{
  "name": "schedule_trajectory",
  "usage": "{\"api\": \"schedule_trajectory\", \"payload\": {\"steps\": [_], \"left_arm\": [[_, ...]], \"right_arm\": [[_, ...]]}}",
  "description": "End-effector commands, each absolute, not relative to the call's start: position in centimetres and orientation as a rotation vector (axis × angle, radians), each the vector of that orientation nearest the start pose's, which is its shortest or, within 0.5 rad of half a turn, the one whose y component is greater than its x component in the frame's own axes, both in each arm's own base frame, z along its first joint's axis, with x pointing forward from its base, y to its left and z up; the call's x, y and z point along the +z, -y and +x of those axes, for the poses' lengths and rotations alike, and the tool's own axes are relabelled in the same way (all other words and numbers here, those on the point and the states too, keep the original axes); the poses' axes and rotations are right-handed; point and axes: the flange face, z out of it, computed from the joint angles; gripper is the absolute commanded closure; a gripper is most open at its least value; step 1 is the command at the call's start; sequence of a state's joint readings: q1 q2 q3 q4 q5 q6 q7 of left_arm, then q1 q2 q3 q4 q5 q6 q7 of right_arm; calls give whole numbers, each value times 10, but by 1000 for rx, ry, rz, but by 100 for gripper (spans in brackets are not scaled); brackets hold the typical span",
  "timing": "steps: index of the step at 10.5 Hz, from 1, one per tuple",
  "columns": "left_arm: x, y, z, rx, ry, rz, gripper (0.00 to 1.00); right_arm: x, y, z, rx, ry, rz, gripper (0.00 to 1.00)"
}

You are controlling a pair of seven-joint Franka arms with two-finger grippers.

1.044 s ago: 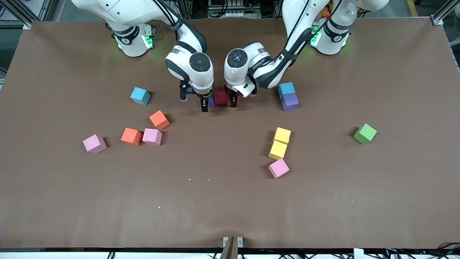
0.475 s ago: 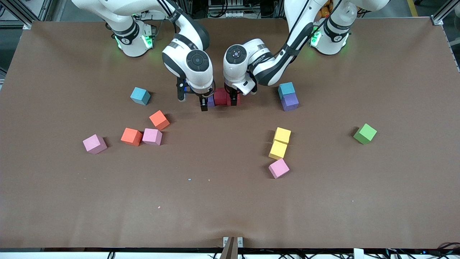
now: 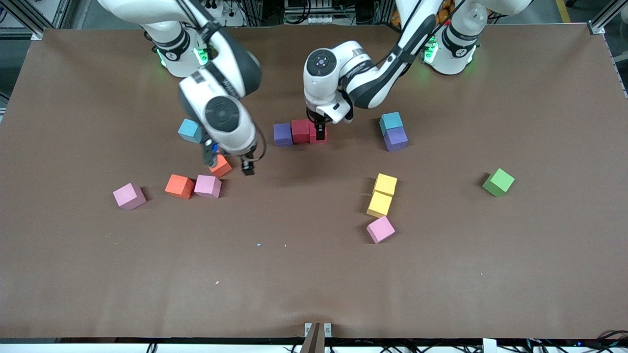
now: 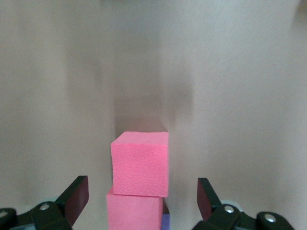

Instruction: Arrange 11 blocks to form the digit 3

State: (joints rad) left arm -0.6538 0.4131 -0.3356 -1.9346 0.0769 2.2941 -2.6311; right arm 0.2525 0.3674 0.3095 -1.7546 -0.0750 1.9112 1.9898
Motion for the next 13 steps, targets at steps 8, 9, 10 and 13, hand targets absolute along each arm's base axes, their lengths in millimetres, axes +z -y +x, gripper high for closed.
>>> {"api": "schedule_trajectory", "payload": {"steps": [8,9,10,13], "left_arm": [[361,330,554,-42,-2197,2194,0],[366,296,579,-35,-2200,2171,0],[372,270,595,-25,-2190,2159,0],[388,227,621,-2,-2246,2054,0]], "right_arm": [[324,-186,584,428,-889,-3112,0],[321,-170,588,428,-726,-3146,0],[320,-164,589,422,-588,-3169,0],[301,-161,593,297,-262,-3204,0]]}}
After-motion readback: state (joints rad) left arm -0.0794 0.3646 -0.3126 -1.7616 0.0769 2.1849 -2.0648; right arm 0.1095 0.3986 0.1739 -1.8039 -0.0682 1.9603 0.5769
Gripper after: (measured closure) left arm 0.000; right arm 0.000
